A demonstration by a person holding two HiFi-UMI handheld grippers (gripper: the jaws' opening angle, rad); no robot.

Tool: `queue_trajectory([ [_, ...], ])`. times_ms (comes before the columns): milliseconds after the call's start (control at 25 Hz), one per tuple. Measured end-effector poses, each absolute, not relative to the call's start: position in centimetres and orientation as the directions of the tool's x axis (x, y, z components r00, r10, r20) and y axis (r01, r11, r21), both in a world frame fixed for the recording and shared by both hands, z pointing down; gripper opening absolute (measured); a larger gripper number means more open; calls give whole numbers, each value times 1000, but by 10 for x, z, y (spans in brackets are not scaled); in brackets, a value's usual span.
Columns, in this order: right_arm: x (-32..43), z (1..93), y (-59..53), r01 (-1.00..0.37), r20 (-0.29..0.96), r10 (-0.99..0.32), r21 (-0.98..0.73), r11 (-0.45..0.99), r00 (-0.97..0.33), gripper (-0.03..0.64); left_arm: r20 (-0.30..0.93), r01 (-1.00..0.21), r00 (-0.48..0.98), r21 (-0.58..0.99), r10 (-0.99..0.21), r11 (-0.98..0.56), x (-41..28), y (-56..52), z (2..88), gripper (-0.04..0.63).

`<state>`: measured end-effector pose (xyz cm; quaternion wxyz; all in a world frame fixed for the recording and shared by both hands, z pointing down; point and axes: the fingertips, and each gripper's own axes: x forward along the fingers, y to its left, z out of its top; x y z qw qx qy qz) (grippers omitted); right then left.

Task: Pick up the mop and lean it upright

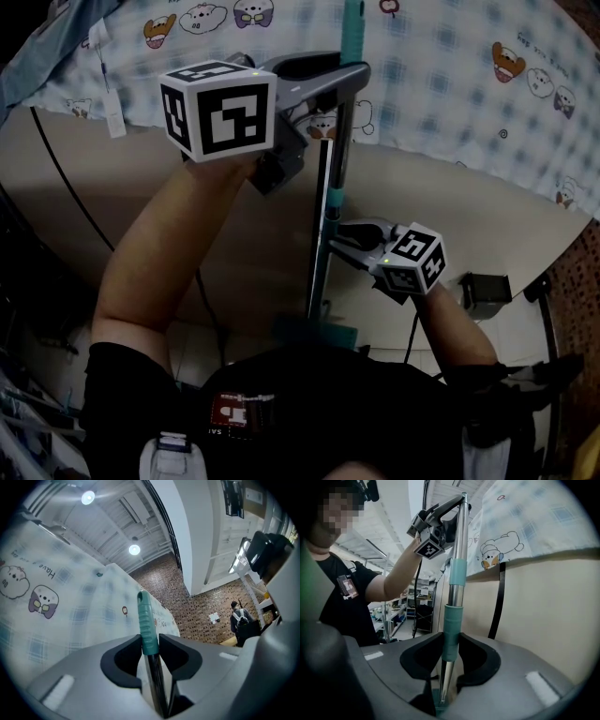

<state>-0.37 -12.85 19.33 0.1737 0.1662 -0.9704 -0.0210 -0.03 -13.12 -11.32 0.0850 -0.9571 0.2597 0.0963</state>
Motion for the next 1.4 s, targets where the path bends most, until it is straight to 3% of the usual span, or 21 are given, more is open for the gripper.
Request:
queue_trajectory([
  [320, -3, 240, -135, -321, 376, -316, 51, 946, -871, 121, -188, -545, 831, -86, -524, -834, -2, -147, -70, 115],
  [760, -10, 365, -145, -320, 452, -273, -31, 947, -849, 120, -129, -623, 776, -9, -617, -782, -13, -178, 60, 111],
  [1400, -15, 616, -121, -402, 671, -177, -195, 894, -720, 115, 171, -656, 752, 99, -637, -748, -7, -173, 320, 100],
])
